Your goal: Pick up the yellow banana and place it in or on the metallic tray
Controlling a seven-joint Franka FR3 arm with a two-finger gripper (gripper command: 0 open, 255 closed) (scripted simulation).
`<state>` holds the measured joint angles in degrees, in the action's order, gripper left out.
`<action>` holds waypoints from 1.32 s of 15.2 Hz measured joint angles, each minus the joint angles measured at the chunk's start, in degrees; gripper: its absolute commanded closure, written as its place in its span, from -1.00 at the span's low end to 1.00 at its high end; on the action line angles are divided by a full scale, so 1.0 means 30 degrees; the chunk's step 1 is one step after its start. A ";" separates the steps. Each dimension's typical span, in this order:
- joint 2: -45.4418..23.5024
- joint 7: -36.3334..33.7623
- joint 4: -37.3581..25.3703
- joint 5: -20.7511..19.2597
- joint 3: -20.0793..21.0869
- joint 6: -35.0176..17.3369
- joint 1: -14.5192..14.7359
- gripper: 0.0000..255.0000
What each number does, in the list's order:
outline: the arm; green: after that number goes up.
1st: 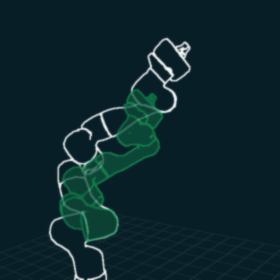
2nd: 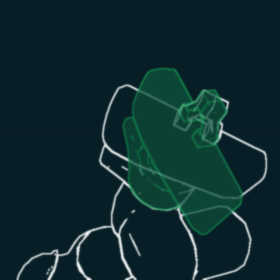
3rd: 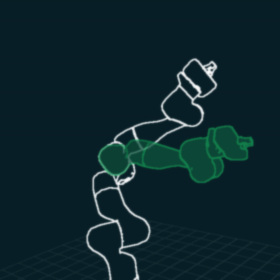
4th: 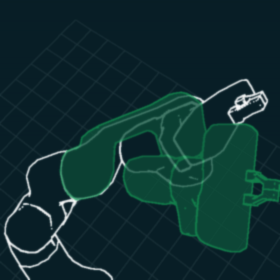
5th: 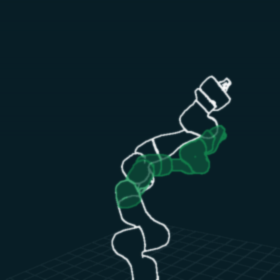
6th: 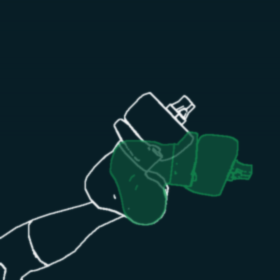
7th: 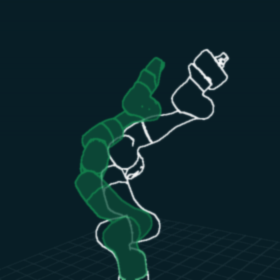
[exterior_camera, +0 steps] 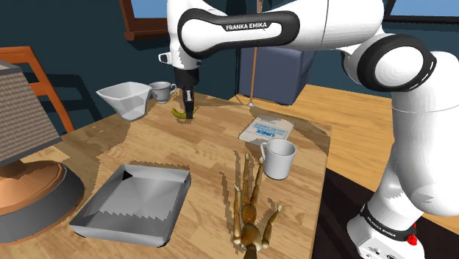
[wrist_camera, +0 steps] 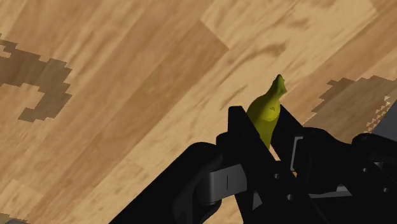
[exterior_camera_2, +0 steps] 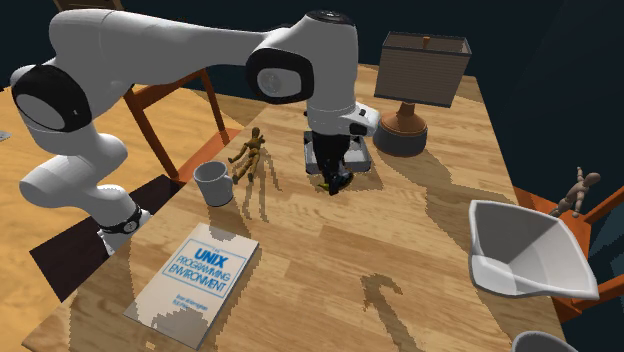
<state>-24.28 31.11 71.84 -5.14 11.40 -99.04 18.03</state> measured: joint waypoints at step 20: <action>-0.3254 -0.7356 -0.4787 -0.1791 0.1523 0.1886 0.6550 1.00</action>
<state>-34.04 9.04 57.48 -10.51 15.96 -93.39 37.68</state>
